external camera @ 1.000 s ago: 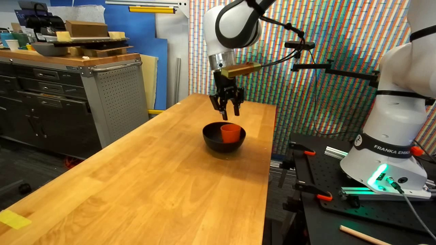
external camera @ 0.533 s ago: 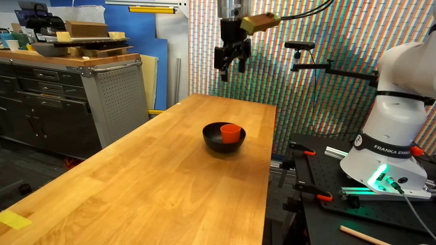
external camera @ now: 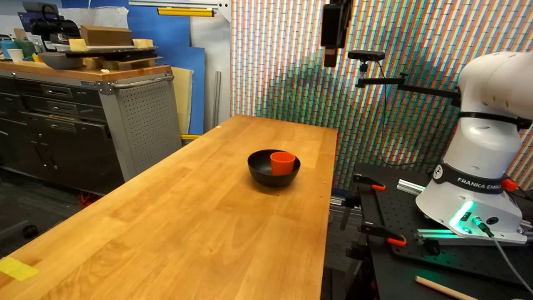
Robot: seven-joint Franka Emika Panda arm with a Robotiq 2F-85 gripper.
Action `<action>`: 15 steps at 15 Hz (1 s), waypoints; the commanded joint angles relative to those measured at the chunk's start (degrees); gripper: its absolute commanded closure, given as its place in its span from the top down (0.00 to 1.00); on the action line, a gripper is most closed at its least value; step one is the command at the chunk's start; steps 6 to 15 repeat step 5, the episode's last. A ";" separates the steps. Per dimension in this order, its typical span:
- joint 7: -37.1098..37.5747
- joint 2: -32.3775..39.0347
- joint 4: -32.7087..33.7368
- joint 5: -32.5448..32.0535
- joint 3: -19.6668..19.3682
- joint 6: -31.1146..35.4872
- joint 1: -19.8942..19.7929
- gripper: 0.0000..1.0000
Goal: Put the orange plastic cup inside the black bowl
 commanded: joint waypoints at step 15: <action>-4.90 0.13 0.00 2.66 0.94 -2.34 0.89 1.00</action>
